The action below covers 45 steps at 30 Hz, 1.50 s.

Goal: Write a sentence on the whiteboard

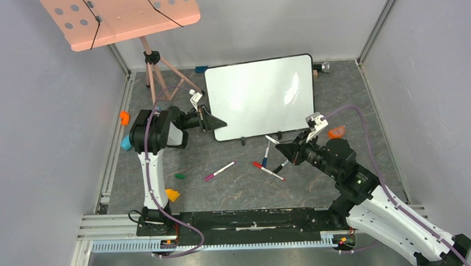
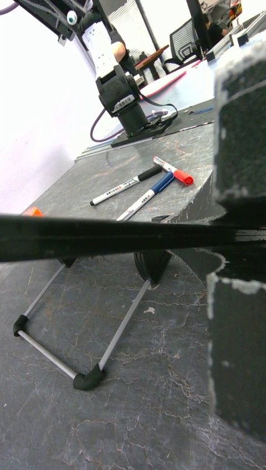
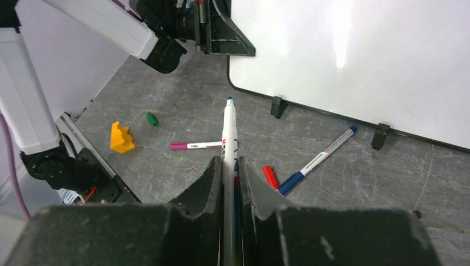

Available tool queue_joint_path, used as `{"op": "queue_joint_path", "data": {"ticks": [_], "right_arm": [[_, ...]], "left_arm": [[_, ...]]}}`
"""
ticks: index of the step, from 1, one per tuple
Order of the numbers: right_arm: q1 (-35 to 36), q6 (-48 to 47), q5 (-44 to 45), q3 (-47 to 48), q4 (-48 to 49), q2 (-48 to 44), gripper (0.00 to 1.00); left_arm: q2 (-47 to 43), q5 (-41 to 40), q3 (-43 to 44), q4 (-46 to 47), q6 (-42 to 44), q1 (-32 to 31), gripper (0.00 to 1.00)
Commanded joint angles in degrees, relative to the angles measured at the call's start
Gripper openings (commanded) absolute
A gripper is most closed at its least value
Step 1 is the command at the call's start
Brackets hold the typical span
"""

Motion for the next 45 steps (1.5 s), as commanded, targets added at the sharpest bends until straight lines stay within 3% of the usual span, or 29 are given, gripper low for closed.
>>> {"op": "queue_joint_path", "data": {"ticks": [1,13,19,23,33,37,41,45], "right_arm": [[-0.13,-2.24,2.57,3.53,0.43,2.84,0.00],[0.19,2.58,11.19,16.48,-6.91,20.94,0.00],[3.82,7.26,22.11,27.41,-18.16,30.34,0.00],[5.77,9.39,23.59,30.57,-19.38,33.38,0.00],[6.25,2.98,31.57,39.20,-25.89,38.68,0.00],[6.25,0.76,34.53,39.17,-25.31,36.84,0.00],[6.25,-9.97,26.87,32.35,-14.74,32.20,0.00],[6.24,-11.41,24.74,30.02,-10.97,30.20,0.00]], "left_arm": [[0.58,1.55,1.18,3.00,0.37,-0.53,0.02],[0.95,1.52,1.66,3.02,0.51,-0.77,0.02],[0.59,0.93,1.10,2.99,1.13,-0.86,0.02],[0.61,0.78,1.19,2.99,1.07,-0.86,0.02],[0.09,1.18,0.77,2.99,1.82,-1.39,0.02],[-0.03,0.99,0.58,2.99,1.95,-1.39,0.02],[0.32,0.99,1.01,2.99,1.61,-1.39,0.02],[1.01,1.17,1.84,2.99,0.84,-1.38,0.02]]}}
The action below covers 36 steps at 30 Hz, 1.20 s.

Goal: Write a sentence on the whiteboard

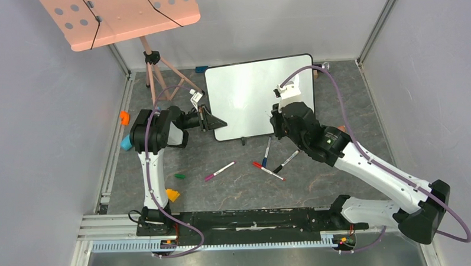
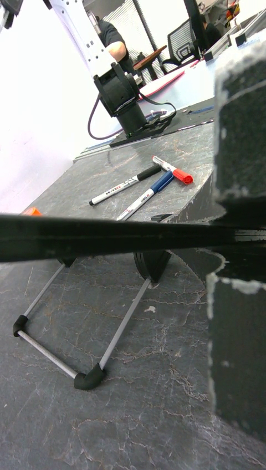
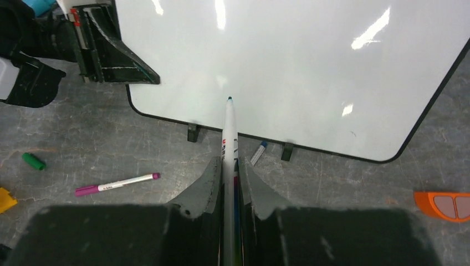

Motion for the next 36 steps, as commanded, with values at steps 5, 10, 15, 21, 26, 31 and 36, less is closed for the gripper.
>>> {"op": "queue_joint_path", "data": {"ticks": [5,10,15,21,26,31,36], "right_arm": [[0.09,-6.80,-4.15,1.41,6.94,0.24,0.00],[0.06,-8.28,-4.26,5.71,6.65,4.71,0.00],[0.07,-10.72,-6.27,7.44,10.22,7.10,0.00],[-1.02,-12.59,-11.63,10.68,11.92,10.78,0.00],[-1.94,-12.58,-14.69,14.29,11.47,14.71,0.00],[-1.81,-12.33,-12.54,15.58,12.76,16.02,0.00],[-1.80,-11.97,-9.82,17.73,12.65,17.54,0.00]], "left_arm": [[1.04,0.80,1.72,3.08,0.28,-1.13,0.02],[1.07,0.50,1.70,3.08,0.28,-1.08,0.02],[1.19,-0.04,1.64,3.07,0.43,-1.04,0.02],[1.34,0.19,1.80,3.08,0.37,-0.99,0.02],[1.64,0.42,2.23,3.08,0.01,-0.95,0.02],[1.73,0.38,2.25,3.08,0.01,-0.95,0.02],[1.87,0.14,2.25,3.08,-0.08,-0.97,0.02]]}}
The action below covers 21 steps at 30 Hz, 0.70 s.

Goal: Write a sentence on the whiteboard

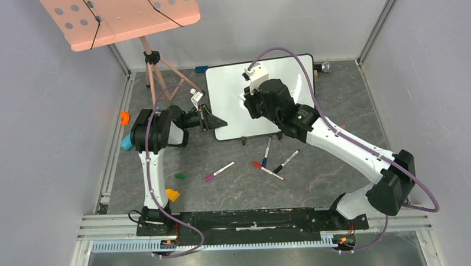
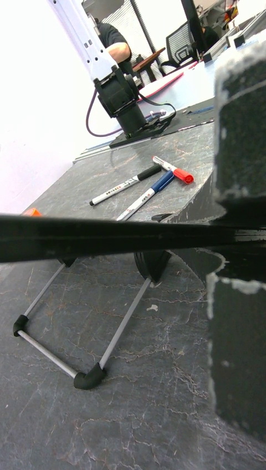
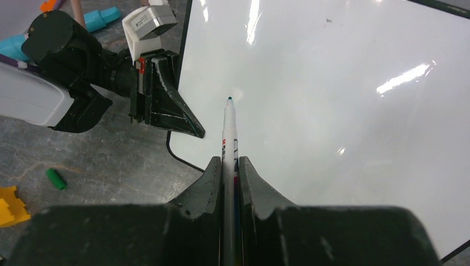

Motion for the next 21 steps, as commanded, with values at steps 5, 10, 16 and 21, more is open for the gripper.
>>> {"op": "queue_joint_path", "data": {"ticks": [5,10,16,21], "right_arm": [[0.01,-0.99,-0.22,8.93,1.79,4.37,0.00],[0.05,-2.17,-4.34,9.94,3.59,6.09,0.00],[0.05,-2.27,-5.25,10.90,4.32,7.35,0.00],[0.06,-2.29,-6.62,12.46,4.36,9.46,0.00]], "left_arm": [[1.08,-0.05,1.11,3.08,0.56,-0.84,0.02],[1.11,-0.03,1.11,3.08,0.56,-0.85,0.02],[1.19,0.02,1.25,3.08,0.38,-0.83,0.02],[1.19,0.28,1.21,3.08,0.44,-0.84,0.02]]}}
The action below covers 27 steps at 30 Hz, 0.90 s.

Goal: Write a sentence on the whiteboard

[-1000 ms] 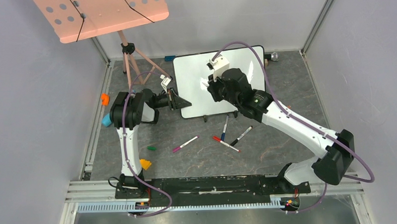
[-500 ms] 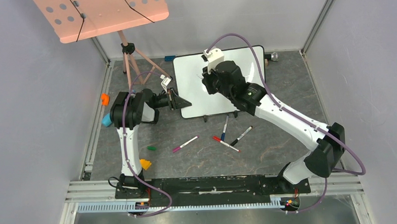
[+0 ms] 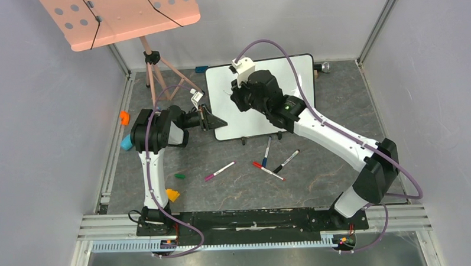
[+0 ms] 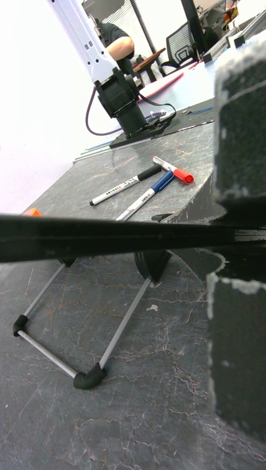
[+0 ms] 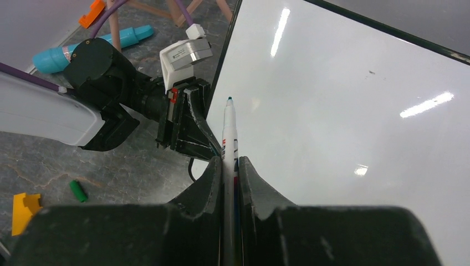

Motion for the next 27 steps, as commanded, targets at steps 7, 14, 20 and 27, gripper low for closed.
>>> {"op": "queue_joint_path", "data": {"ticks": [7,14,20,27], "right_arm": [[0.06,-1.13,-1.67,7.92,1.94,4.77,0.00],[0.05,-1.27,-0.40,10.66,1.18,7.60,0.00],[0.05,-2.76,4.76,13.54,-0.04,10.28,0.00],[-0.31,-3.88,6.67,18.49,-1.59,14.34,0.00]], "left_arm": [[0.95,0.28,1.07,2.99,0.75,-0.89,0.02],[0.81,0.56,0.90,2.99,0.92,-0.90,0.02],[0.79,0.59,0.81,3.00,1.09,-0.90,0.02],[0.70,0.62,0.63,2.99,1.49,-0.93,0.02]]}}
